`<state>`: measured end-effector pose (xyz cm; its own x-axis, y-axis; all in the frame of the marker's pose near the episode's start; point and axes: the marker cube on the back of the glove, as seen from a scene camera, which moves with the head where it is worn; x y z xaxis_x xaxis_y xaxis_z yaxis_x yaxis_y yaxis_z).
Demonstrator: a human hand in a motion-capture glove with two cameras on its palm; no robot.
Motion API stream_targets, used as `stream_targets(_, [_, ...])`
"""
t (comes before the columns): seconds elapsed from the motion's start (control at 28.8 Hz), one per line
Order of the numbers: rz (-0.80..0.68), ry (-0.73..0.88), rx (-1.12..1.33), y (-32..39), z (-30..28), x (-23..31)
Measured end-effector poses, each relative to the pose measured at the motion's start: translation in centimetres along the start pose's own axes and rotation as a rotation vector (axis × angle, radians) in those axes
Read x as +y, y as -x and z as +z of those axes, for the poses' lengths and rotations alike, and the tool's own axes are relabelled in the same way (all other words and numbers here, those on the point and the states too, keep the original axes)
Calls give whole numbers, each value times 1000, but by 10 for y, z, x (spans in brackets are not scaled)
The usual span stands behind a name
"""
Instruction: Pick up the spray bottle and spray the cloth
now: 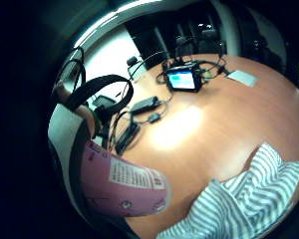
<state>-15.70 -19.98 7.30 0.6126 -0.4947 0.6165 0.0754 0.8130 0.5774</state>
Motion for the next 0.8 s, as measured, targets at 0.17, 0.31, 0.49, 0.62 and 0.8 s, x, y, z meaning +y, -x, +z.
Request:
stream_targets(0.17, [97,-94,-102,-21,15,9])
stream_targets(0.31, [126,-125,-117,-30,19,16])
stream_targets(0.49, [79,-176,-101,-30,9,28])
stream_targets(0.62, [53,-205,-29,-25,-5,26])
stream_targets(0.8, [74,-203,3,-31,2,31])
